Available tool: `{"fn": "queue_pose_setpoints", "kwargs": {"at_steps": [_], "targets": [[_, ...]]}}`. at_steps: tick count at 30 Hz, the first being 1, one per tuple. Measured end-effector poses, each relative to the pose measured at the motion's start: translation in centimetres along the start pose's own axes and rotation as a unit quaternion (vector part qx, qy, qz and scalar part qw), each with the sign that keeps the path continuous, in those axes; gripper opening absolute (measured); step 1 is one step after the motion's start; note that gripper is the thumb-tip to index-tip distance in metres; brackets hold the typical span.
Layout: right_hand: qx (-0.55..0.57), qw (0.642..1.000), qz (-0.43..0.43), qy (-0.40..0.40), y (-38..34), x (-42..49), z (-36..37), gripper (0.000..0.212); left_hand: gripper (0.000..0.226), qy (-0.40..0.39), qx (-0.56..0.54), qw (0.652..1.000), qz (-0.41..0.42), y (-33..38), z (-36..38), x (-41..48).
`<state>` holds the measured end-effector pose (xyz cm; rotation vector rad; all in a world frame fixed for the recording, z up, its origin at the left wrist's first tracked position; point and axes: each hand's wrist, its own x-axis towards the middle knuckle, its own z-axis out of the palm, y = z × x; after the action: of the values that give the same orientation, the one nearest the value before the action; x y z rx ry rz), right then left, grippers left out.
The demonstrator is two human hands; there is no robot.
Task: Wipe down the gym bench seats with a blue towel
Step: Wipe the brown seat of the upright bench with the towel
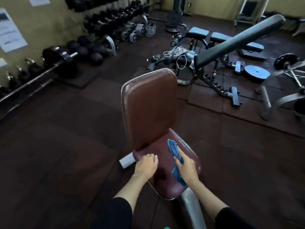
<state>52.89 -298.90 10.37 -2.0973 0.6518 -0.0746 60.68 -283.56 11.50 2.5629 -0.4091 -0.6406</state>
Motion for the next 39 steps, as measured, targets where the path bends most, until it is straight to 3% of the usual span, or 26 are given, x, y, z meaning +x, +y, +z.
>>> {"fn": "queue_pose_setpoints", "kwargs": {"at_steps": [14, 21, 23, 26, 28, 34, 39], "targets": [[-0.057, 0.996, -0.006, -0.068, 3.9, 7.4, 2.8, 0.051, 0.037, 0.01, 0.011, 0.999, -0.041, -1.2, 4.5, 4.9], [-0.179, 0.978, -0.069, -0.086, 8.3, 11.6, 5.4, 0.055, 0.036, 0.087, -0.009, 0.995, -0.046, -4.1, 10.2, 8.0], [-0.217, 0.967, -0.094, -0.093, 9.9, 12.4, 6.5, 0.055, 0.043, 0.116, -0.011, 0.992, -0.042, -4.8, 12.1, 8.9], [-0.256, 0.951, -0.128, -0.117, 12.3, 13.0, 8.2, 0.057, 0.072, 0.171, -0.017, 0.985, -0.031, -5.9, 14.6, 9.7], [-0.302, 0.93, -0.177, -0.114, 13.6, 12.7, 9.2, 0.057, 0.076, 0.193, -0.009, 0.981, -0.03, -6.7, 16.0, 10.1], [-0.394, 0.889, -0.216, -0.091, 15.8, 12.9, 11.1, 0.074, 0.047, 0.226, 0.008, 0.972, -0.063, -8.8, 18.3, 10.9], [-0.4, 0.886, -0.221, -0.078, 15.8, 14.2, 12.5, 0.058, 0.05, 0.236, -0.029, 0.966, -0.102, -9.9, 18.8, 11.7]]}}
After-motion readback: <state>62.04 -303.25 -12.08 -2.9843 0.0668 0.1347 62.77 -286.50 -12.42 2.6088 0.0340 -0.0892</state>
